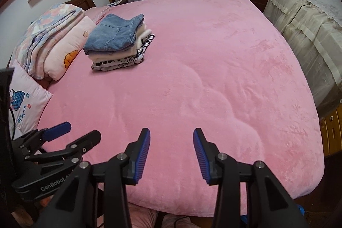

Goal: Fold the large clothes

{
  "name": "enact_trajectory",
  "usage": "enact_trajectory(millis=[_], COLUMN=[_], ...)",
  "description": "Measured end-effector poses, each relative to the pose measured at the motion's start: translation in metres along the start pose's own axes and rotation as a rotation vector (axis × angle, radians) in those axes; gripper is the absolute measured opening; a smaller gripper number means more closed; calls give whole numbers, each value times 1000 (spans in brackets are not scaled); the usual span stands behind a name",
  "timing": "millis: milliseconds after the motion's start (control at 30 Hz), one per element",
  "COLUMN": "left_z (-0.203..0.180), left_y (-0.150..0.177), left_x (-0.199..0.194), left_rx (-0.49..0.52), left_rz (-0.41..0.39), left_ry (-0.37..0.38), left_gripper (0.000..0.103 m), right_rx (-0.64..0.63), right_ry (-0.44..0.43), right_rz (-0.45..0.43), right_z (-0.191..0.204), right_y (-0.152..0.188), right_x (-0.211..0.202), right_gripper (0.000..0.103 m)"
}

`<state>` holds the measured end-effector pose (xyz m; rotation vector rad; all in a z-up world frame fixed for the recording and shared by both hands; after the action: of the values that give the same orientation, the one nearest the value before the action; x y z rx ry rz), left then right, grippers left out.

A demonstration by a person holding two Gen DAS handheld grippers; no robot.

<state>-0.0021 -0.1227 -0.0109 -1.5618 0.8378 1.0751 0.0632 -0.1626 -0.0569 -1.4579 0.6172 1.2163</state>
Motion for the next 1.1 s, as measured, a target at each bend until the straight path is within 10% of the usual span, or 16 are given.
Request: enact_trajectory(millis=[1100], left_z=[-20], left_y=[-17], left_x=[16], left_rx=[46], left_rz=[31], left_ry=[-18], left_gripper=[74], right_rx=[-24], right_ry=[-8], right_rz=[49], right_z=[-14], right_y=[-7], right_x=[20], right_gripper=[42])
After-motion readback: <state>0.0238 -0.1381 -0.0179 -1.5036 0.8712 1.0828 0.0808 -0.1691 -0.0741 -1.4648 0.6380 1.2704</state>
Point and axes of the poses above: each gripper's, at about its wrist camera, not at the fingertips, and x roughly the way its jaws point, z to its left, y to its underside, the point moved 8 cm from there along x, roughly the way its jaws point, and after that the axes turned 6 degrees about z, right-handed, at the moved point
